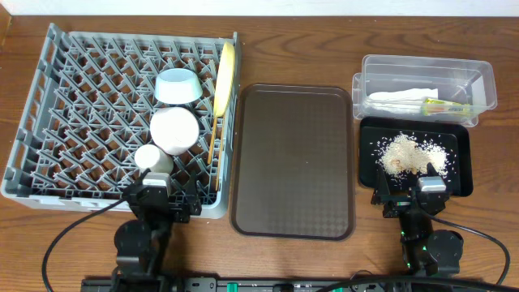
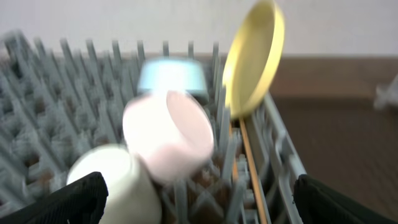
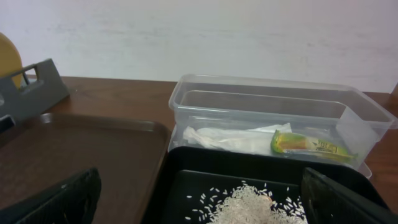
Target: Sort waste into correct bins and load items into the dishwasher
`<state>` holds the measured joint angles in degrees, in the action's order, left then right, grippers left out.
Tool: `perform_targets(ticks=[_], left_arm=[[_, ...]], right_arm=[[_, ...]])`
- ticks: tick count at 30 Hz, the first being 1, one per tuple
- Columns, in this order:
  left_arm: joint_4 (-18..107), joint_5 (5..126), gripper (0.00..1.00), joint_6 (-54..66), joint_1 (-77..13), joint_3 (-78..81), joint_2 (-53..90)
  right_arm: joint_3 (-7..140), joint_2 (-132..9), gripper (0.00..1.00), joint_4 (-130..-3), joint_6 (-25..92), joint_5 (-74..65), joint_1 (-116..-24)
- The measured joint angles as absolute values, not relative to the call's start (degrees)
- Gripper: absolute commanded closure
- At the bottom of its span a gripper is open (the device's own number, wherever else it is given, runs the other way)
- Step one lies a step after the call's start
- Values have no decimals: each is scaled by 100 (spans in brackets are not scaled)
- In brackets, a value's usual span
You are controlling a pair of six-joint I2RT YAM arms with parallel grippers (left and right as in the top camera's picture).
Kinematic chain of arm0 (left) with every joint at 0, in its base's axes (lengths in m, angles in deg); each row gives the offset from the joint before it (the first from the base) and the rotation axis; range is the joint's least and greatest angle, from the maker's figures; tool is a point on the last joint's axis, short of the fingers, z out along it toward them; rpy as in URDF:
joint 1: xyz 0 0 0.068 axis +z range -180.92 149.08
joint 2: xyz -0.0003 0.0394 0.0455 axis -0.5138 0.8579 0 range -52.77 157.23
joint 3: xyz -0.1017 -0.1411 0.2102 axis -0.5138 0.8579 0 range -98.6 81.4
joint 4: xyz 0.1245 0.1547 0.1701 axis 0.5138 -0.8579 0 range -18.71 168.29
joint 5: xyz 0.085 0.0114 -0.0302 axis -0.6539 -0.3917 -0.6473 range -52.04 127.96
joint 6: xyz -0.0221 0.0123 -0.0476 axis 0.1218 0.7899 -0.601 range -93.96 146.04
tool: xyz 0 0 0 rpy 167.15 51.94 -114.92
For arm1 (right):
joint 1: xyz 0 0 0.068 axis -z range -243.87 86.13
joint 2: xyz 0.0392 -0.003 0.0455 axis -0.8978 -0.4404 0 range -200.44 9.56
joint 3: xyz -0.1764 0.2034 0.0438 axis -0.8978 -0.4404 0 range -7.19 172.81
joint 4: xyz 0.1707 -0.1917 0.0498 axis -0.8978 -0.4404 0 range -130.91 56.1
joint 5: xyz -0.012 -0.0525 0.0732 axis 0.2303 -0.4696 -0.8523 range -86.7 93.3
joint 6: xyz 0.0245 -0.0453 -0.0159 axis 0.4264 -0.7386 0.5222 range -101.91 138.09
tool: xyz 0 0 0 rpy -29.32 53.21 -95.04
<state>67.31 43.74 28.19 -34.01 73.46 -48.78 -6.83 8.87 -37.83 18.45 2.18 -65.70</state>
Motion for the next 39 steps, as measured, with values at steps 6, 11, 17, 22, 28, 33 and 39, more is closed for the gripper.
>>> perform_targets(ticks=[6, 11, 17, 22, 28, 33, 39], left_arm=[[7946, 4372, 2, 3110, -3401, 8061, -5202], [7872, 4363, 2, 3475, -3401, 8104, -5219], [7703, 4201, 2, 3468, -3401, 8058, -5217], [7701, 4201, 2, 3259, -3406, 8054, -5217], [7701, 4203, 2, 3023, -3447, 8054, -5217], [7701, 4205, 2, 3031, -3534, 8052, -5217], [7701, 4205, 2, 3033, -3554, 8052, -5217]], right_arm=[[-683, 889, 1, -3785, 1845, 218, -6570], [-683, 887, 1, -3785, 1845, 218, -6570], [-683, 887, 1, -3785, 1845, 218, -6570], [-683, 887, 1, -3785, 1843, 218, -6570], [-683, 887, 1, -3785, 1845, 218, -6570], [-683, 887, 1, -3785, 1845, 218, -6570], [-683, 887, 1, -3785, 1845, 218, -6570]])
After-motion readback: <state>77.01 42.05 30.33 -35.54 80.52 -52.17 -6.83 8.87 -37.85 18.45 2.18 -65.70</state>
